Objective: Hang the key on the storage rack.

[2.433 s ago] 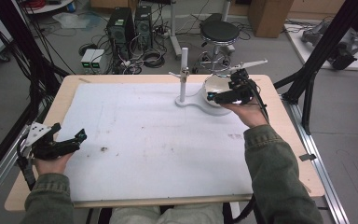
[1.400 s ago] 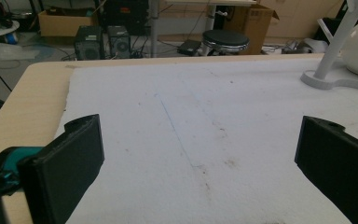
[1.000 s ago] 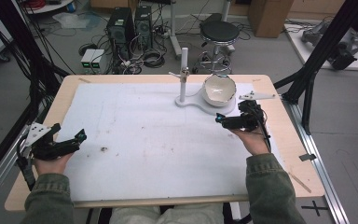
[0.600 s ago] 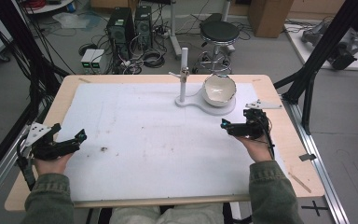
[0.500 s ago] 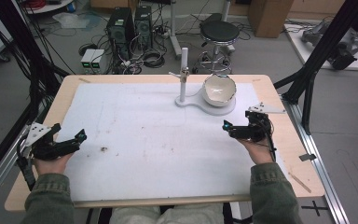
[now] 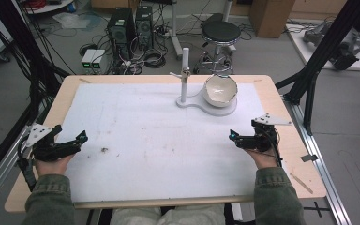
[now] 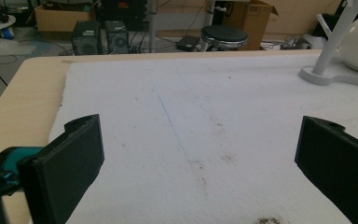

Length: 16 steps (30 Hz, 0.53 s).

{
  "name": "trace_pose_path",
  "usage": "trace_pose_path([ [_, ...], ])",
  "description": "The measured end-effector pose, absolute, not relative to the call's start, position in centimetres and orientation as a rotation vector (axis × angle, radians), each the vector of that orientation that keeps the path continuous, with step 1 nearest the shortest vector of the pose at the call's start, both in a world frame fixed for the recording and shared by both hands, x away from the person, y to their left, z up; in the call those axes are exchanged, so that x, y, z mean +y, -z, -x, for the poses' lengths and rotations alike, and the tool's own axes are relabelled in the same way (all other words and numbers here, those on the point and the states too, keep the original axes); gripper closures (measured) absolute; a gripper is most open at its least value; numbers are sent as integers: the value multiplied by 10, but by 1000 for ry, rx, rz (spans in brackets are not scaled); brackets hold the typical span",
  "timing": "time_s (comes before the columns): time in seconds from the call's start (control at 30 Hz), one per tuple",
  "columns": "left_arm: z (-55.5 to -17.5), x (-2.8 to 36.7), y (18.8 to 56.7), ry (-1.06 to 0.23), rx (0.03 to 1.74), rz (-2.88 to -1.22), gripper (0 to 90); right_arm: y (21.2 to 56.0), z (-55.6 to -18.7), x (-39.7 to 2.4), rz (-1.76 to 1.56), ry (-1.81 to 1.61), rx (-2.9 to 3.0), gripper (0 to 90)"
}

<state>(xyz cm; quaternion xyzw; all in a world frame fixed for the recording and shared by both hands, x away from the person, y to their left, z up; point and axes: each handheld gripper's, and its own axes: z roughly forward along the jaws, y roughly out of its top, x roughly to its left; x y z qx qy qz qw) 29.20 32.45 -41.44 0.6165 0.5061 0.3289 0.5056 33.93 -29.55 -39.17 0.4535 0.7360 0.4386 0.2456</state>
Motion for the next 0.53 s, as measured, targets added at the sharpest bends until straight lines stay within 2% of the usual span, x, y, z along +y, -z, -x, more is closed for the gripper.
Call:
trace_pose_path([
  [0.53, -294, 324, 416, -783, 1215, -1490, 17, 397, -330, -300, -1239, -1190, 1965, 7],
])
